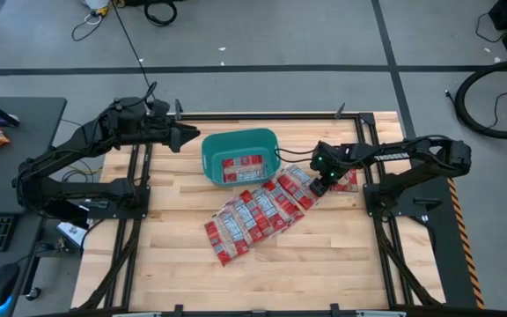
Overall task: Sort popcorn bags into baskets
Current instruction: Put the red popcorn bag into the blue bin
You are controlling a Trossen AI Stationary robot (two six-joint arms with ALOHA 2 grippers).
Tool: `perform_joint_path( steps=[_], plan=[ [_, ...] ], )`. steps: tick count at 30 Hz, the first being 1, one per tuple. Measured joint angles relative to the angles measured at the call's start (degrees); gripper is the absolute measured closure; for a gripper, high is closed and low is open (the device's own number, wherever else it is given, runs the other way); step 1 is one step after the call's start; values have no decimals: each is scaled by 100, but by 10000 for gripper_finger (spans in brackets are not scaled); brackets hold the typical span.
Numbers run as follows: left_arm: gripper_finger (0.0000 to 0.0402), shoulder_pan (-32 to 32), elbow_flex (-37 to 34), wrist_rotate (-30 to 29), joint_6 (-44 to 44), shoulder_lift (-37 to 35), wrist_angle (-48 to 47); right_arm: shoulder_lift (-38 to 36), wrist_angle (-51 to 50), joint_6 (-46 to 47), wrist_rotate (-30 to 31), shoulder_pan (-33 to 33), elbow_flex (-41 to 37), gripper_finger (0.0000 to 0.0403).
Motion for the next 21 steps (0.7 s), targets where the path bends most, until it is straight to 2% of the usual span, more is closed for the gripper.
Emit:
perform_joint_path(
  steps=[8,13,21],
  plan=[
    [209,0,0,0,61,0,2,37,171,156,-67,1,-17,390],
    [209,0,0,0,61,0,0,42,-35,477,-326,4,73,388],
    [209,0,0,0,59,0,0,-202,-1381,213,-453,207,931,398]
  ],
)
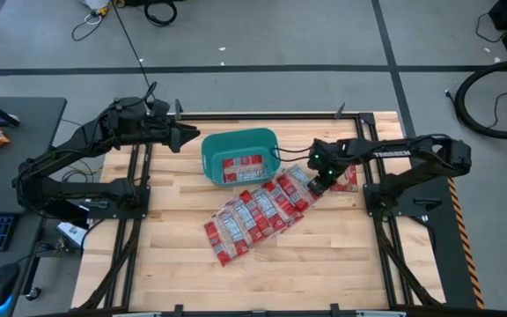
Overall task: Sort popcorn bags into baskets
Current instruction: Put the red popcorn bag into the blue bin
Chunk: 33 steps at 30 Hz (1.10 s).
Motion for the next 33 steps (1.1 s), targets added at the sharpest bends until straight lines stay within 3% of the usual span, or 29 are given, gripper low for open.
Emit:
perform_joint_path(
  steps=[12,21,28,33],
  plan=[
    [209,0,0,0,-12,0,0,-403,-572,-448,-46,530,1470,401],
    [209,0,0,0,-17,0,1,-391,-728,-363,-582,829,2106,402],
    [209,0,0,-30,-49,87,27,-226,136,-348,-124,879,2369,402],
    [209,0,0,-33,-66,243,55,286,618,-478,-106,876,2690,402]
  ],
)
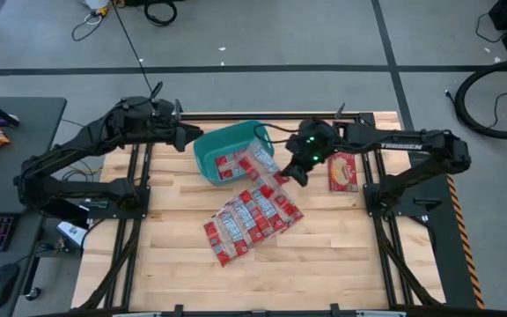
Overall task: Sort popcorn bags into baskets
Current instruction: Put the red popcorn bag into the blue bin
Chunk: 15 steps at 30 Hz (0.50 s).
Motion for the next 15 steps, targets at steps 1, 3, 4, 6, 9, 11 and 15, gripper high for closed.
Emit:
perform_joint_path(
  steps=[1,3,4,6,9,11,15],
  plan=[
    [209,0,0,17,0,27,25,151,-25,-73,-13,2,113,402],
    [209,0,0,158,-6,74,43,482,-153,-266,-9,3,426,402],
    [209,0,0,236,-6,91,98,649,-226,-385,48,3,611,402],
    [209,0,0,387,-11,96,108,973,-415,-682,286,3,1044,402],
    [209,-2,0,589,-153,86,138,1440,-881,-1309,800,-8,1772,402],
    [209,0,-2,725,-227,40,150,1742,-1195,-1849,1128,-31,2264,402],
    [209,-2,0,931,-344,-143,505,2306,-1572,-3069,1555,-76,3062,402]
  ],
)
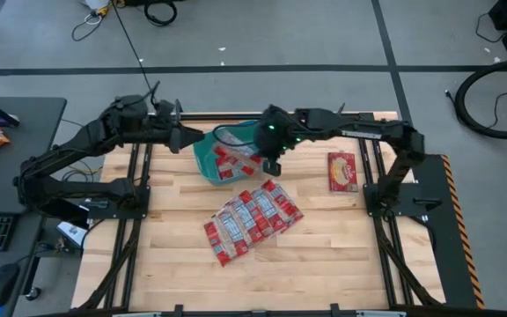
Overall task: Sort popcorn bags into baskets
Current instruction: Put the red popcorn bag into the blue bin
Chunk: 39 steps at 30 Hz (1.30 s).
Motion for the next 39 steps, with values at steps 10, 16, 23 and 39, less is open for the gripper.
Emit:
perform_joint_path(
  steps=[10,16,23,39],
  plan=[
    [209,2,0,16,-366,-514,1609,866,-36,-2676,883,-82,532,399],
    [209,2,0,14,-602,-570,1773,1203,-65,-3424,999,-78,533,389],
    [209,2,0,12,-683,-511,1746,1488,46,-3247,998,-92,537,362],
    [209,0,0,-96,-320,-518,1084,1416,-531,-1725,2123,-191,1205,246]
  ],
)
